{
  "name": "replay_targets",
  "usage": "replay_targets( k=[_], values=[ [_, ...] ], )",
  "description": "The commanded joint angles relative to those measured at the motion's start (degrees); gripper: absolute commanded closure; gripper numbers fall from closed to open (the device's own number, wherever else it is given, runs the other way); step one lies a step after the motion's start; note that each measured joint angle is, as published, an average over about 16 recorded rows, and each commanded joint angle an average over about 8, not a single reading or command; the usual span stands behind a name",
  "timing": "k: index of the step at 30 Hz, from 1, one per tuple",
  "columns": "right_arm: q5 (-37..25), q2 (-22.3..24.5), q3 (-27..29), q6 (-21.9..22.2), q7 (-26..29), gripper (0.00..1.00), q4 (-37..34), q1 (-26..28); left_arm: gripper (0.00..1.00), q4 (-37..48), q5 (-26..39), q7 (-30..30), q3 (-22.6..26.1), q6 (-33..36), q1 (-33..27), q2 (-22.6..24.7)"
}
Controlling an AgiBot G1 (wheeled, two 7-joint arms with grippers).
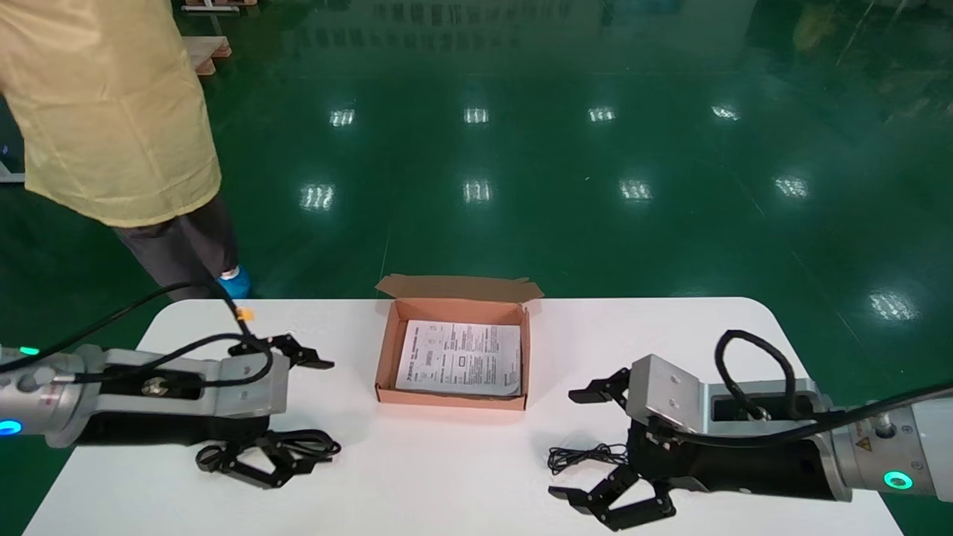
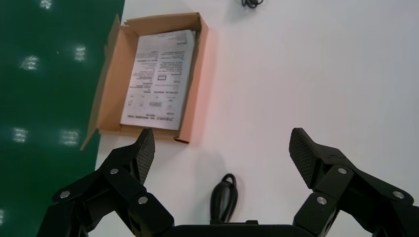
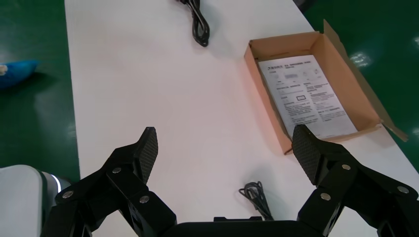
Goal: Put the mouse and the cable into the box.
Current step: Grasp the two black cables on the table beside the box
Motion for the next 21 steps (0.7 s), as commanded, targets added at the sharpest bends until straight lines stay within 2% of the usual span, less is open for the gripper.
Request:
replay_targets(
  k=[1,6,11,15,21],
  values=[
    [-0.5,-0.3,-0.1,0.1,0.0,0.00,-0.3,0.2,0.00,0.4,0.4,-0.1,0.1,-0.2,-0.2,0.3],
    [-0.2,0.2,-0.1,0.0,0.5,0.00,-0.3,-0.7,0.00,-0.5,3.3,0.7,1.0,-0.6,0.6,-0.2],
    [-2.7,-0.3,-1.2,1.3,2.1,0.00,-0.4,-1.0,0.00,0.4,15.7,1.0,5.2,-6.0,2.4,2.0],
    [-3.7,-0.7,-1.6,1.8,3.2,0.00,0.6,-0.7,0.00,4.4,24.1,0.4,7.8,-11.2,3.7,5.2],
    [-3.9,0.0,-1.8,1.5,4.2,0.00,2.5,-1.3,0.00,11.8,27.6,0.1,8.6,-14.5,2.7,8.5]
  ],
)
